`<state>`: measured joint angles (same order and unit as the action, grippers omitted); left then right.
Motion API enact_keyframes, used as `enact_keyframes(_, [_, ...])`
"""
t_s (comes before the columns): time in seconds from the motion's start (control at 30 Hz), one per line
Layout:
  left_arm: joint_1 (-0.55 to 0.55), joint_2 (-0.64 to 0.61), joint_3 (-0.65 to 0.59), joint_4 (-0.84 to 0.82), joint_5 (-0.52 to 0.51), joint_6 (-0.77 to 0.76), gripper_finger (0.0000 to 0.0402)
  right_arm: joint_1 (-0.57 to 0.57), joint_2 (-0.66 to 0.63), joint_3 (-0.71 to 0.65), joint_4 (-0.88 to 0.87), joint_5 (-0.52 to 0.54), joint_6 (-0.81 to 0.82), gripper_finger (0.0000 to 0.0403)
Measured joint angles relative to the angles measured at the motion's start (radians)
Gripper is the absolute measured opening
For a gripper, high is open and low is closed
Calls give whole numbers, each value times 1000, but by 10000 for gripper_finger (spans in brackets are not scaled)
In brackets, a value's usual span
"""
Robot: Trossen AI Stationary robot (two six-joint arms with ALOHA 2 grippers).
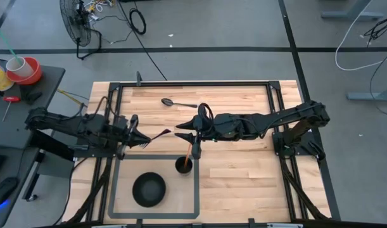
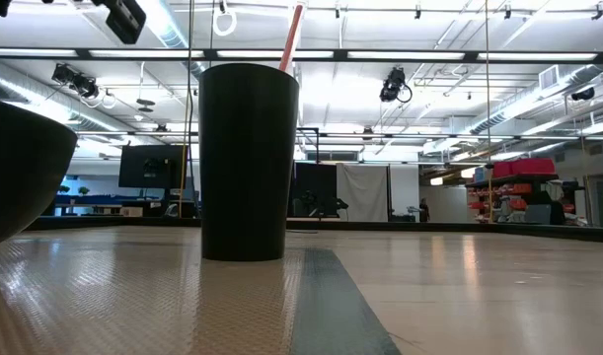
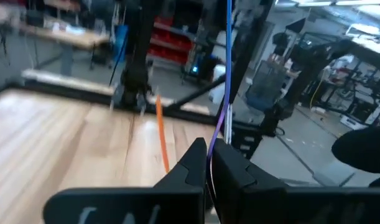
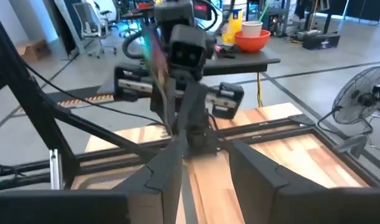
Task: Pick & Place Utensil
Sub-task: Put the blue fork into the black bowl
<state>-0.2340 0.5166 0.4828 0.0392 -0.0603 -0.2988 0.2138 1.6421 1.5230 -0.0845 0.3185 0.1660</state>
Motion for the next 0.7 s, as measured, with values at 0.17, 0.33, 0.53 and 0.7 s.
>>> enact_keyframes(0.17, [0,28,0,78,-89,73,9,2,15,-13,102,3,-39,135])
enact_keyframes(0.33, [0,154,1,263,-102,133,12,3,53,-15,203,3,-100,135])
enact_keyframes(0.53, [0,289,1,439,-112,160,10,16,69,-16,216,11,-178,135])
enact_keyframes(0.7, [-1,330,0,516,-112,209,11,43,69,-16,242,5,-232,135])
